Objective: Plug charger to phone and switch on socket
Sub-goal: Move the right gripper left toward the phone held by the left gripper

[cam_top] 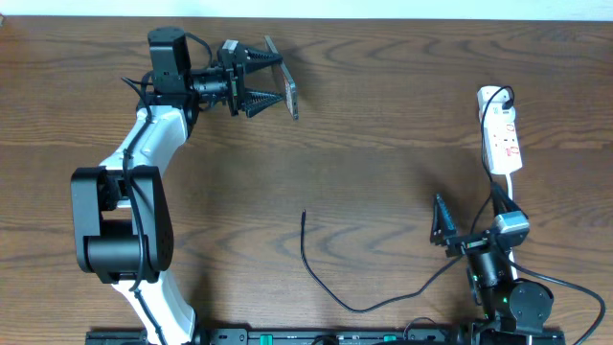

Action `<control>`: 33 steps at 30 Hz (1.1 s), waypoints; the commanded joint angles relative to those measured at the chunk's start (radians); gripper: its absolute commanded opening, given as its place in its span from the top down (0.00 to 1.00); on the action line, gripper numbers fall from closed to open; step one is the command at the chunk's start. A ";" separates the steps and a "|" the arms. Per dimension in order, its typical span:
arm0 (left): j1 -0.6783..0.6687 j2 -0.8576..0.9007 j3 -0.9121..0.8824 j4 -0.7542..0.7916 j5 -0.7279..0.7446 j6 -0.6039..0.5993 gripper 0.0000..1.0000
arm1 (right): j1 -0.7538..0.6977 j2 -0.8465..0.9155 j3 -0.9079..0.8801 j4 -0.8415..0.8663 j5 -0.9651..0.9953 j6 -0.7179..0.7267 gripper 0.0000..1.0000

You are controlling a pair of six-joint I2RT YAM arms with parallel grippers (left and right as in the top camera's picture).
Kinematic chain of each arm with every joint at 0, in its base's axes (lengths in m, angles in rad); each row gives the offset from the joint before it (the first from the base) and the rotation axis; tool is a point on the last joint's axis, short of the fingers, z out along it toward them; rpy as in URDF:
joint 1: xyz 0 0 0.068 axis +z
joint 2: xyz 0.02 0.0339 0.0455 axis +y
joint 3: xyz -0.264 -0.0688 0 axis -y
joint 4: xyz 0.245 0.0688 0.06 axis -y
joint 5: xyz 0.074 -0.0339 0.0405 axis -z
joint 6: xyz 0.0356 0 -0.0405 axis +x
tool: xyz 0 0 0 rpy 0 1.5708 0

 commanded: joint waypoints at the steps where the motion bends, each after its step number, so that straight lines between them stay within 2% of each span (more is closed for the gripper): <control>1: 0.004 -0.001 0.022 0.017 0.003 -0.042 0.93 | 0.006 0.064 0.037 0.000 -0.126 0.049 0.01; 5: 0.004 -0.001 0.022 0.017 0.003 -0.052 0.93 | 0.006 0.220 0.147 -0.002 -0.188 0.060 0.01; 9: 0.004 -0.001 0.022 0.017 0.002 -0.053 0.93 | 0.006 0.466 0.327 -0.011 -0.319 0.060 0.01; 12: 0.004 -0.001 0.022 0.017 -0.001 -0.053 0.93 | 0.006 0.674 0.478 -0.024 -0.484 0.079 0.01; 14: 0.004 -0.001 0.022 0.017 -0.005 -0.053 0.93 | 0.006 0.801 0.574 -0.053 -0.573 0.166 0.01; 16: 0.004 -0.001 0.022 0.017 -0.004 -0.053 0.93 | 0.006 0.950 0.689 -0.058 -0.769 0.226 0.01; 20: 0.004 -0.001 0.022 0.017 -0.004 -0.053 0.93 | 0.029 1.193 0.868 -0.037 -1.082 0.232 0.01; 23: 0.004 -0.001 0.022 0.017 -0.011 -0.052 0.93 | 0.034 1.311 0.921 0.035 -1.110 0.253 0.01; 27: 0.004 -0.001 0.022 0.016 -0.031 -0.052 0.93 | 0.053 1.425 0.931 0.220 -1.004 0.521 0.01; 28: 0.004 -0.001 0.022 0.016 -0.036 -0.052 0.93 | 0.061 1.441 0.931 0.270 -1.004 0.536 0.02; 29: 0.004 -0.001 0.022 0.016 -0.050 -0.052 0.93 | 0.084 1.469 0.931 0.362 -1.005 0.555 0.08; 33: -0.003 -0.001 0.022 0.016 -0.092 -0.052 0.92 | 0.161 1.506 0.931 0.440 -0.923 0.589 0.14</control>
